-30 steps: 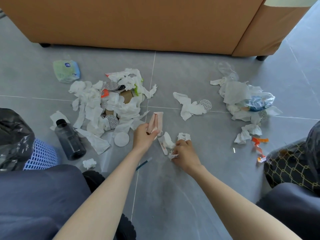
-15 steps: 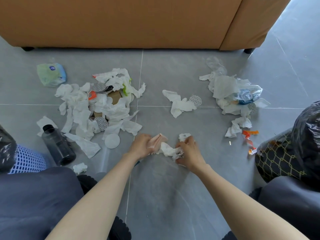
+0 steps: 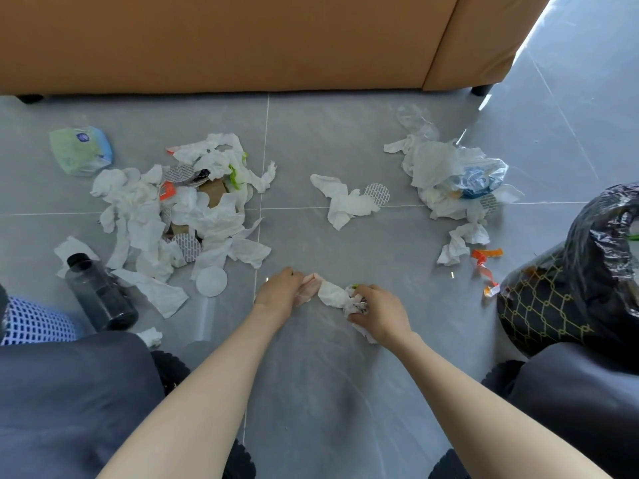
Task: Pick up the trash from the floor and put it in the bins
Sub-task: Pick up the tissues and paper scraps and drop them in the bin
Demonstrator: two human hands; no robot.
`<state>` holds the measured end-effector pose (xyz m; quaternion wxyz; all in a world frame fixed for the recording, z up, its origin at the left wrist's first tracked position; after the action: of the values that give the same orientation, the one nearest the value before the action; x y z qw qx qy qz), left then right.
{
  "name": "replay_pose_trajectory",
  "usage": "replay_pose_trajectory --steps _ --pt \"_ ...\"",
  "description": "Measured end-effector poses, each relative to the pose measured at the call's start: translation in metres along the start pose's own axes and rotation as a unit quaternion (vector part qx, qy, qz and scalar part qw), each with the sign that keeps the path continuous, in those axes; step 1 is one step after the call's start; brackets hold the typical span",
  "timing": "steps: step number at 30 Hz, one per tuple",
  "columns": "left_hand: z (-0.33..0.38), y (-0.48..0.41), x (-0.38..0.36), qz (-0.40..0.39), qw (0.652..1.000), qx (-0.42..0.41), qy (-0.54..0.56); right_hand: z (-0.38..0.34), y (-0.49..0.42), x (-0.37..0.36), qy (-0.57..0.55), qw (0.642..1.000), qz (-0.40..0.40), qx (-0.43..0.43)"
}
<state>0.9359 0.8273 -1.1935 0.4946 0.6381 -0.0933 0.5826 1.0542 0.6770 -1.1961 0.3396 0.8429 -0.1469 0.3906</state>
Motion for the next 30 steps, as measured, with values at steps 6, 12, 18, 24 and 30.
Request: replay_pose_trajectory --steps 6,12,18,24,30 --pt "-0.001 -0.001 -0.005 0.003 0.999 0.005 -0.033 0.012 0.007 0.007 -0.088 0.995 0.007 -0.054" --pt "0.003 -0.006 -0.001 0.01 0.999 -0.007 -0.036 0.019 0.015 0.045 -0.196 0.977 0.065 -0.054" --pt "0.034 -0.009 0.036 0.069 0.989 -0.008 0.13 0.005 0.031 0.126 -0.286 0.947 0.147 -0.002" --pt "0.121 0.004 0.135 0.16 0.928 -0.073 0.329 -0.005 0.072 0.237 -0.278 0.929 0.241 0.049" --pt "0.213 0.032 0.216 0.168 0.858 -0.187 0.448 0.051 0.137 0.321 -0.274 0.896 0.348 -0.016"
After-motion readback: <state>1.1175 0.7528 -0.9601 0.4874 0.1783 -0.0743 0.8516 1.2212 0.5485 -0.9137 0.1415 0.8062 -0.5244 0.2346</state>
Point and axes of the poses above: each hand's wrist, its own y-axis away from the middle knuckle, its own x-axis out of the back of the hand, z = x × y, the point moved 5 cm from there along -y, towards the middle knuckle, and after that the axes turned 2 degrees about -z, right-handed, at the moved point
